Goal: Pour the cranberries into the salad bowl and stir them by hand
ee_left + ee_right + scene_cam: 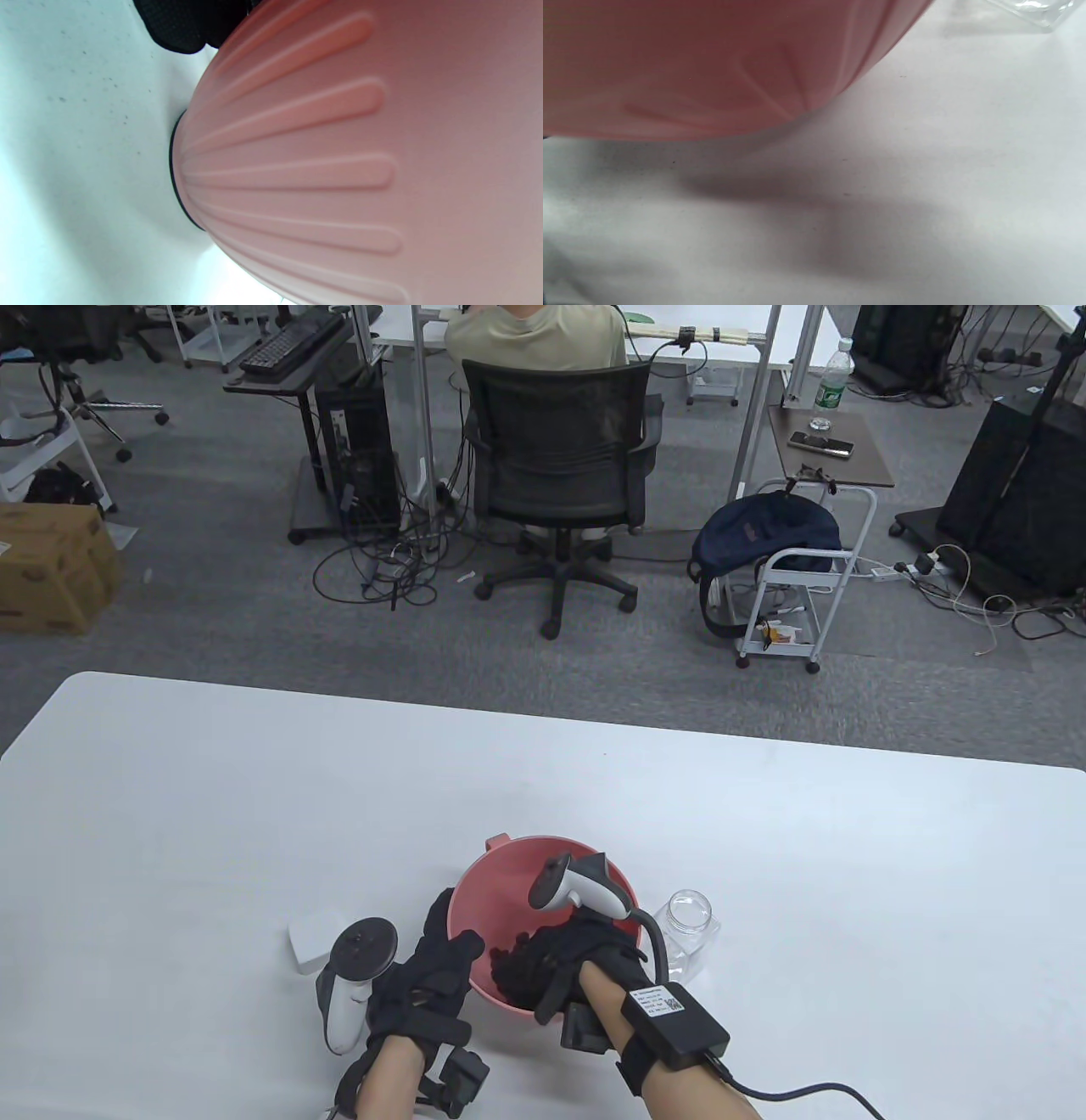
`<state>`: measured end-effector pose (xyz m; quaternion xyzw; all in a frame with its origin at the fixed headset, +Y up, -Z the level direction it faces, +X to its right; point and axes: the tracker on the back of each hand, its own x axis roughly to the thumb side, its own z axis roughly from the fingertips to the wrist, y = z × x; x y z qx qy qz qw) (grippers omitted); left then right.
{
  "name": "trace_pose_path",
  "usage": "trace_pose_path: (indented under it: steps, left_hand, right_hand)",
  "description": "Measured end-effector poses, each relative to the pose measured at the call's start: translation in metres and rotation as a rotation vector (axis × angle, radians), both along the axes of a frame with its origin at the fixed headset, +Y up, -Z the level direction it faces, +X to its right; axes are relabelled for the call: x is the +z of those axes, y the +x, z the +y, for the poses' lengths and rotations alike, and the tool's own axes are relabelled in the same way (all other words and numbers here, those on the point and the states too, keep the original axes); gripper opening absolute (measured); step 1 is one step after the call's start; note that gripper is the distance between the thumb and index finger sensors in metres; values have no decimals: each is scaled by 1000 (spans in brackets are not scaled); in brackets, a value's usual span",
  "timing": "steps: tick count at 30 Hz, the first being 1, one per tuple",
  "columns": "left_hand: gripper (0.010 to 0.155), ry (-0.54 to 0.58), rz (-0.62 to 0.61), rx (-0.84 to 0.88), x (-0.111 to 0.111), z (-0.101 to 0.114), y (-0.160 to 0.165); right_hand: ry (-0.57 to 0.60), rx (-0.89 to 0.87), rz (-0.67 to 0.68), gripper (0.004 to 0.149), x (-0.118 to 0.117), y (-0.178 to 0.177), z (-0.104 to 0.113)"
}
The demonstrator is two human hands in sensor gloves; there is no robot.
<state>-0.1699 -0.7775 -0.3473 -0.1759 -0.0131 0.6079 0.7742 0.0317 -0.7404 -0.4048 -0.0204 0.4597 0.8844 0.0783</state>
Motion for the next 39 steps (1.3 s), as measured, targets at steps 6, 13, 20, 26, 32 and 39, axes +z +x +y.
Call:
trace_pose_path:
  steps: [6,13,20,26,32,39]
  left_hand:
    - [73,-1,0,1,0,0,0]
    - [73,-1,0,2,0,0,0]
    - [74,-4,0,6,0,0,0]
    - [74,-4,1,7,0,0,0]
    - [74,-4,0,7,0,0,0]
    - [73,-3,-5,10,0,-1,0]
  right_hand:
    - [-3,4,25,56,-1,-1,0]
    - [11,-22,58,65,-1,-3,0]
    - [33,-59,73,71,-2,-5,1]
    - [48,-84,79,75,-3,-5,0]
    - [50,-77,84,78,-3,-5,-1]
    - [28,-3,78,79,-1,-6,-4]
